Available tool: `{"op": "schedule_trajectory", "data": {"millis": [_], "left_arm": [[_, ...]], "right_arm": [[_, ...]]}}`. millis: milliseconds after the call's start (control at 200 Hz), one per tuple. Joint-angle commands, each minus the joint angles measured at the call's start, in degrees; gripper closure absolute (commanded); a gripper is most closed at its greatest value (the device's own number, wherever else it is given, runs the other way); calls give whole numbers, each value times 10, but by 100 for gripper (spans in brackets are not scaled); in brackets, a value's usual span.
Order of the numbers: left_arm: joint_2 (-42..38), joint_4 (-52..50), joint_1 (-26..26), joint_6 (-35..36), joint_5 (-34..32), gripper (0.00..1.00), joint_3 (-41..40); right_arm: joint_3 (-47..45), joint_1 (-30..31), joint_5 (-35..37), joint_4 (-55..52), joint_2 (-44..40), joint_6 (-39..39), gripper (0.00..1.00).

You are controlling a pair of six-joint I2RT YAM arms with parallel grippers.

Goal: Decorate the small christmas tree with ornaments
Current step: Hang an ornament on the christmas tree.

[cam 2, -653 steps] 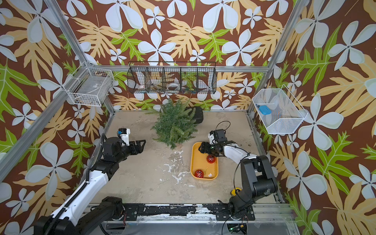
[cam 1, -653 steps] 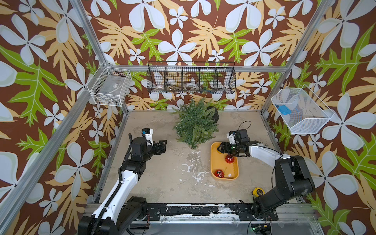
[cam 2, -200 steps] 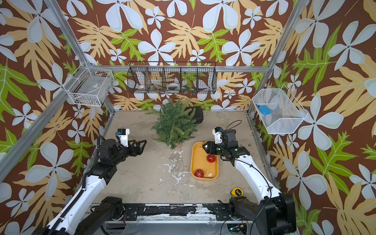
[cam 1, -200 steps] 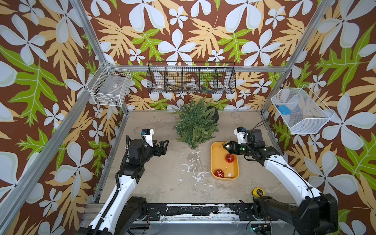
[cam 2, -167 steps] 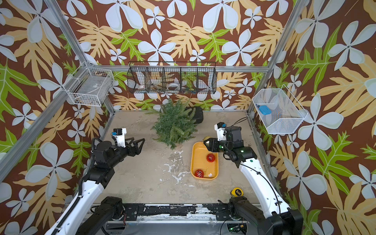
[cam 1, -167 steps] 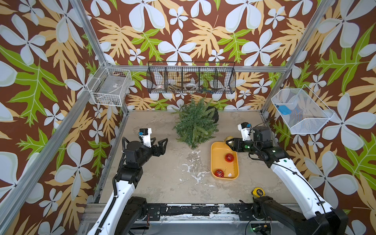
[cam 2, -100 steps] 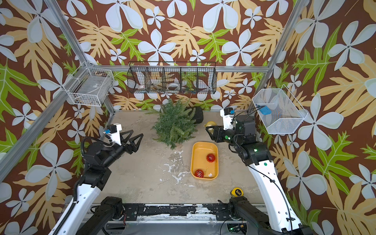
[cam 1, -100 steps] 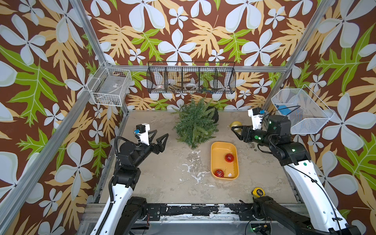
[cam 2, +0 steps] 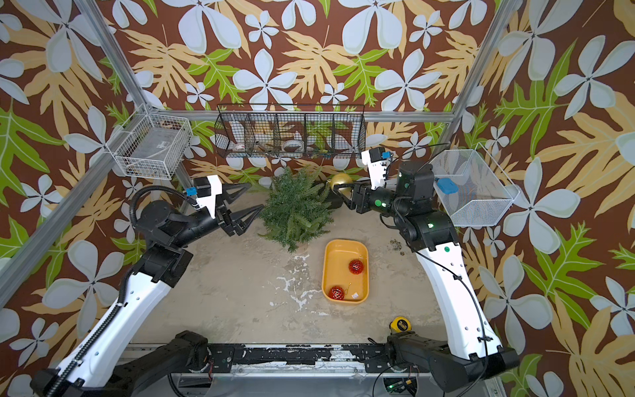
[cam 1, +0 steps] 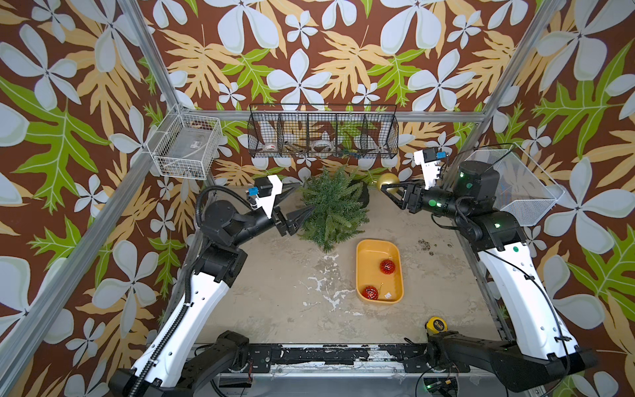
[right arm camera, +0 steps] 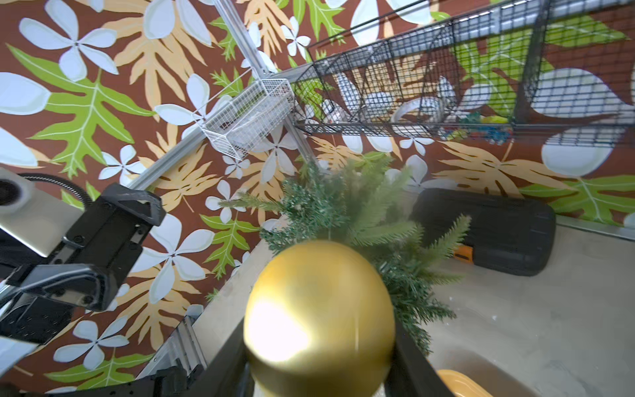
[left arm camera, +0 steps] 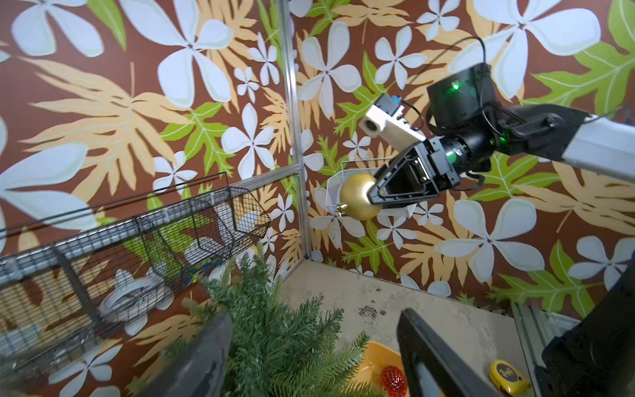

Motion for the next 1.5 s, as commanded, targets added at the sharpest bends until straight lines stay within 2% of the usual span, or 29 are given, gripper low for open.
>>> {"op": "schedule_trajectory", "data": {"millis": [0,55,120,290,490,1131,1491], "left_arm": [[34,6,-31,96,23,26,28],[49,11,-50,144,22,27,35],[68,37,-65,167,17,26,41],[144,60,-76,131,27,35,110],[203,63,-85,85,36,38,168],[242,59,-92,21,51,48,205],[268,50,-93,1,66,63,236]], "right_arm": [[43,7,-37,23,25,-9,50],[71,14,-38,15,41,-18,51],[97,21,-38,7,56,-25,51],[127,40,-50,24,71,-25,50],[149,53,-64,30,77,-23,51],[146,63,-66,38,76,-11,52],[151,64,-66,34,82,-9,52]]}}
